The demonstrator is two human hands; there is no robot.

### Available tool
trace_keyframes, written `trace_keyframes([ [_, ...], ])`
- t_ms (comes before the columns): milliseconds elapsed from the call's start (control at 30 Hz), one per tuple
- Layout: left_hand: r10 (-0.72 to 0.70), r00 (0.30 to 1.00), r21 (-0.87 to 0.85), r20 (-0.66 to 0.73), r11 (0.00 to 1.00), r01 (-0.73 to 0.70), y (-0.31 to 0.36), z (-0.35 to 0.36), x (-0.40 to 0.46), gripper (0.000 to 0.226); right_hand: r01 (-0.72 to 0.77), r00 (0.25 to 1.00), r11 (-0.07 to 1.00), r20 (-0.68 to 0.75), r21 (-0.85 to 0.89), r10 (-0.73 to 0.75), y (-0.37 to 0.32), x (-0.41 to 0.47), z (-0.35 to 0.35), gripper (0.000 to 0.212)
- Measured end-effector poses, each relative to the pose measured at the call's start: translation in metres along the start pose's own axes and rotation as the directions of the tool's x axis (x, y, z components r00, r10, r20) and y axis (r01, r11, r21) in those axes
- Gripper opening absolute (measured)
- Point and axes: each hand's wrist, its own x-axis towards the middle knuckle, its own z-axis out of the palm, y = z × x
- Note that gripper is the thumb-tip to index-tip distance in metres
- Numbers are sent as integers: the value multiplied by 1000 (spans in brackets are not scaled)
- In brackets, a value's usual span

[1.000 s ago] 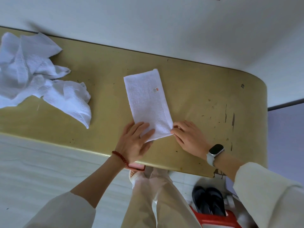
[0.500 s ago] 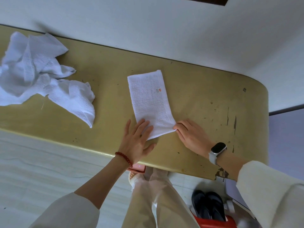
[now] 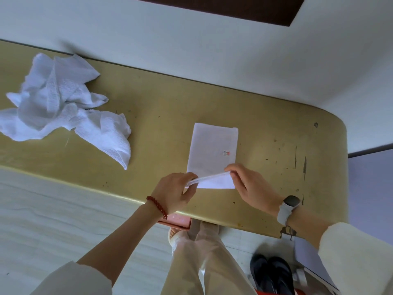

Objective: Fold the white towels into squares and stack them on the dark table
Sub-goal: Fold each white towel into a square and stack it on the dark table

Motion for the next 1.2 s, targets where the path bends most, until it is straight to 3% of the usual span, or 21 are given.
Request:
trace_keyframes([
  [100, -293, 956, -288, 16, 914, 285, 6, -11, 15, 29, -230, 962, 932, -79, 282, 262, -5, 17, -2, 22],
  [233, -317, 949, -202, 4, 929, 311, 11, -22, 42, 29, -409, 856, 732, -49, 545, 514, -8, 44, -8, 30],
  [333, -335, 942, -243, 34, 911, 333, 13, -23, 57, 20, -462, 798, 625, -13, 629, 603, -4, 56, -12, 17],
  [433, -438, 899, -321, 28, 847, 423, 9, -18, 70, 25, -465, 796, 693, -83, 551, 600, 1, 67, -11, 9],
  [600, -544, 838, -342, -49, 797, 498, -2, -8, 97, 26, -469, 781, 791, -234, 393, 580, 16, 86, -1, 14],
  [933, -624, 777, -24, -82, 781, 624, -17, 0, 133, 31, -508, 752, 827, -344, 242, 563, 39, 103, 15, 17],
  [1200, -683, 728, 49, -65, 726, 686, -22, 0, 140, 27, -563, 714, 791, -341, 238, 611, 43, 110, 12, 15],
])
